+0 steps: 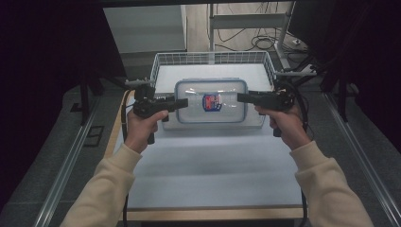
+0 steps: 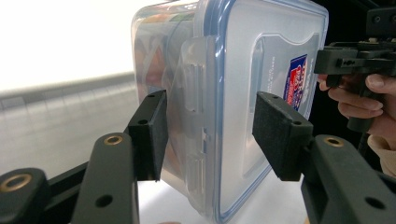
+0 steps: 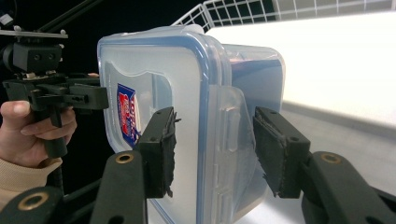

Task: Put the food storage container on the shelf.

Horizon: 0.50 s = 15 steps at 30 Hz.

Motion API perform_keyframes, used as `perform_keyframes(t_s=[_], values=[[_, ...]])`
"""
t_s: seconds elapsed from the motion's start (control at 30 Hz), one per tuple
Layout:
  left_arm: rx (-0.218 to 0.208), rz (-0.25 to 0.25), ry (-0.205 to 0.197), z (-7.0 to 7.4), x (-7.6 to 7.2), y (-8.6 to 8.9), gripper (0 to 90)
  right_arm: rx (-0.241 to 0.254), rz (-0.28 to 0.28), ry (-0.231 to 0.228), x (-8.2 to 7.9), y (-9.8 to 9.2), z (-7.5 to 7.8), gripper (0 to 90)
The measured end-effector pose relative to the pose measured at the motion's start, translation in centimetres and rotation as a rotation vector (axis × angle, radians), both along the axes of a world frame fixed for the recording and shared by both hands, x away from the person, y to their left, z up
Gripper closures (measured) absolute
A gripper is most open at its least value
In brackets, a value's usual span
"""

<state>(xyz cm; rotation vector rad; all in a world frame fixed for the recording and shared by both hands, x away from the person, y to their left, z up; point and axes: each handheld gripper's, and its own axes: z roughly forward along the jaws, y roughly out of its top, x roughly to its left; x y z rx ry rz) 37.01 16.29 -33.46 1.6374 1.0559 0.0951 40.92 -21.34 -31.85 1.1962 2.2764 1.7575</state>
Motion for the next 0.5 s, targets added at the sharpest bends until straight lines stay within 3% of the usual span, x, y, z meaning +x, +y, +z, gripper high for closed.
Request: perform_keyframes(t_s=[0.23, 0.27, 0.33, 0.4, 0.43, 0.5], values=[[-0.021, 0.005, 0.007, 1.5, 2.9, 0.3, 46.9, 0.003, -0.004, 0.003, 2.7, 0.3, 1.8, 50.4], [-0.023, 0.002, 0.011, 2.2, 4.1, 0.4, 46.9, 0.004, -0.007, 0.003, 3.8, 0.4, 2.6, 50.4], [-0.024, 0.003, 0.014, 2.6, 4.7, 0.4, 46.9, 0.002, -0.009, 0.0, 4.3, 0.4, 2.9, 50.4], [-0.026, 0.001, 0.024, 3.1, 6.2, 0.5, 46.9, 0.005, -0.014, 0.009, 5.8, 0.5, 3.6, 50.4], [-0.026, 0.001, 0.024, 3.1, 6.2, 0.5, 46.9, 0.005, -0.016, 0.017, 6.3, 0.5, 3.7, 50.4], [-0.024, -0.003, 0.045, 3.2, 8.0, 0.6, 46.8, 0.006, -0.018, 0.033, 7.5, 0.5, 3.8, 50.4]])
